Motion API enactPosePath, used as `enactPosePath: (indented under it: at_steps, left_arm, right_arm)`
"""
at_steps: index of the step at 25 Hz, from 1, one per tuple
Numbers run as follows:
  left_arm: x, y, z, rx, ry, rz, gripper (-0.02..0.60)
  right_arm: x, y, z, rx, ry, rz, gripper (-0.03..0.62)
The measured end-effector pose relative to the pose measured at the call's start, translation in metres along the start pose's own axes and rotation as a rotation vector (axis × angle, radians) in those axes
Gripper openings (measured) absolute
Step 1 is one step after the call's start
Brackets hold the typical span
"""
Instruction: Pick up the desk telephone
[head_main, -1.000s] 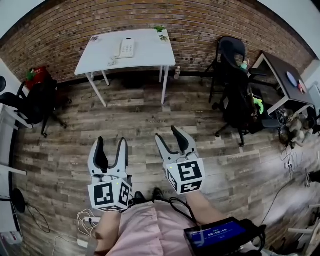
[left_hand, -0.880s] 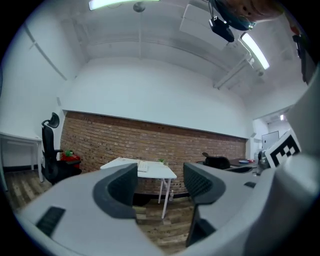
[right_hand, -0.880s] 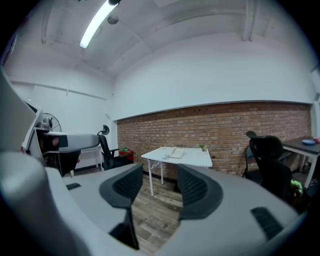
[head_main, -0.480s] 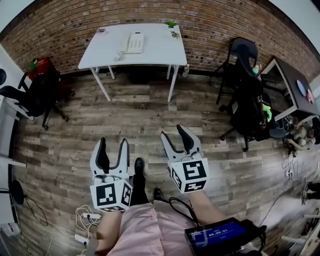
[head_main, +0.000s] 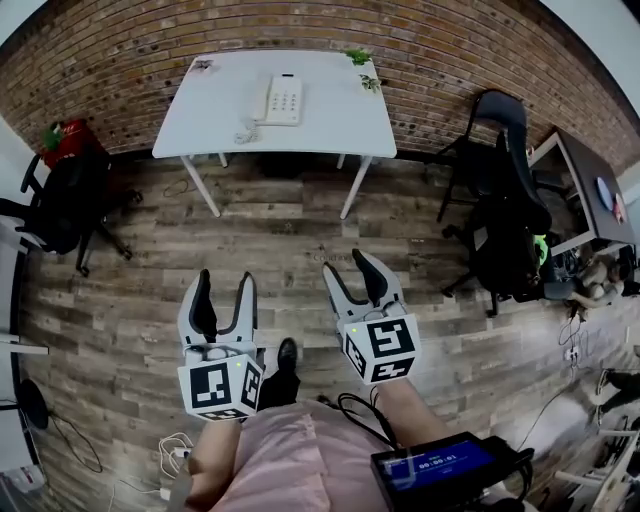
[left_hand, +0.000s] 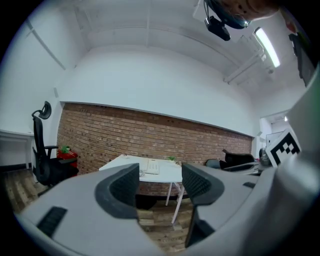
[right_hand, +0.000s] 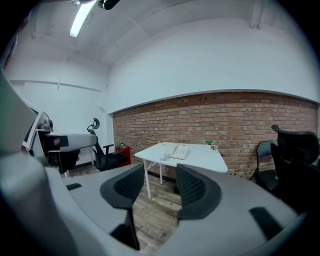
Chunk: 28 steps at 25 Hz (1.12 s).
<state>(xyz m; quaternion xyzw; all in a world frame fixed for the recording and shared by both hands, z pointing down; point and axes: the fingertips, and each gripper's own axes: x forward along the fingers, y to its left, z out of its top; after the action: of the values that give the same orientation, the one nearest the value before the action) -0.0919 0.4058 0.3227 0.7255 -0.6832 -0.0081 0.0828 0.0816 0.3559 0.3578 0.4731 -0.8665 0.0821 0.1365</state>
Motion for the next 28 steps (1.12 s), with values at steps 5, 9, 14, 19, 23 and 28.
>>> enactPosePath:
  at_steps: [5, 9, 14, 19, 23, 28]
  left_arm:
    - [0.047, 0.025, 0.022, 0.0, -0.037, -0.014, 0.27]
    - [0.076, 0.036, 0.034, 0.01, -0.055, -0.032, 0.265]
    - [0.113, 0.044, 0.044, 0.016, -0.065, -0.058, 0.262]
    - [0.14, 0.042, 0.038, 0.017, -0.037, -0.08, 0.259]
    - [0.161, 0.041, 0.018, 0.01, 0.03, -0.096, 0.258]
    - [0.192, 0.042, -0.001, 0.014, 0.075, -0.102, 0.258]
  right_arm:
    - [0.043, -0.005, 0.026, -0.013, -0.019, -0.017, 0.207]
    - [0.07, -0.01, 0.043, -0.021, -0.04, -0.03, 0.207]
    - [0.096, -0.022, 0.061, -0.027, -0.056, -0.057, 0.207]
    - [0.111, -0.04, 0.064, -0.007, -0.053, -0.083, 0.207]
    - [0.128, -0.05, 0.056, 0.019, -0.03, -0.087, 0.207]
    - [0.159, -0.061, 0.044, 0.031, -0.002, -0.073, 0.207]
